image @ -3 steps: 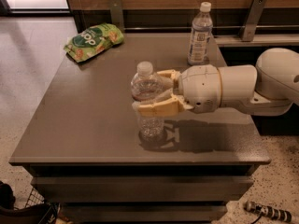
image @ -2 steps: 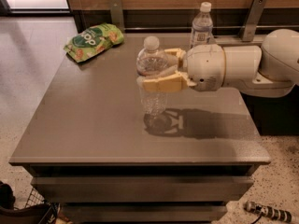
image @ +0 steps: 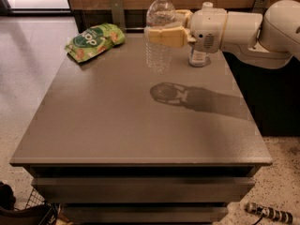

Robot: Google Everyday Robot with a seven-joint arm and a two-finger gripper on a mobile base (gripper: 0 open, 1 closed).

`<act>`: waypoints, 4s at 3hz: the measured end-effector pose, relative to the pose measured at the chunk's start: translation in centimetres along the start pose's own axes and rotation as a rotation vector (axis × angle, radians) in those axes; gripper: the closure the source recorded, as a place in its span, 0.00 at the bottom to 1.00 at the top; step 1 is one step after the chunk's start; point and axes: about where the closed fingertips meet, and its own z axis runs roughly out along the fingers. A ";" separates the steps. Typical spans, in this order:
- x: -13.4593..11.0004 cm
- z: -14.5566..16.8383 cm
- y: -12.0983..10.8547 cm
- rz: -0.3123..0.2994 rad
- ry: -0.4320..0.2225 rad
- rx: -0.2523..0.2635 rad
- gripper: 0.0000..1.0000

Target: Move water bottle near green rice chip bag

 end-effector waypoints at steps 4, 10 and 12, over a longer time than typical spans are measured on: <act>1.8 13.3 -13.6 0.135 -0.125 0.288 1.00; 7.6 20.0 -16.1 0.033 0.067 0.262 1.00; 9.4 22.0 -14.5 0.041 0.103 0.216 1.00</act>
Offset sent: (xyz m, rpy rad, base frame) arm 0.1845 0.0334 0.0086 0.0789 0.1384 -0.1691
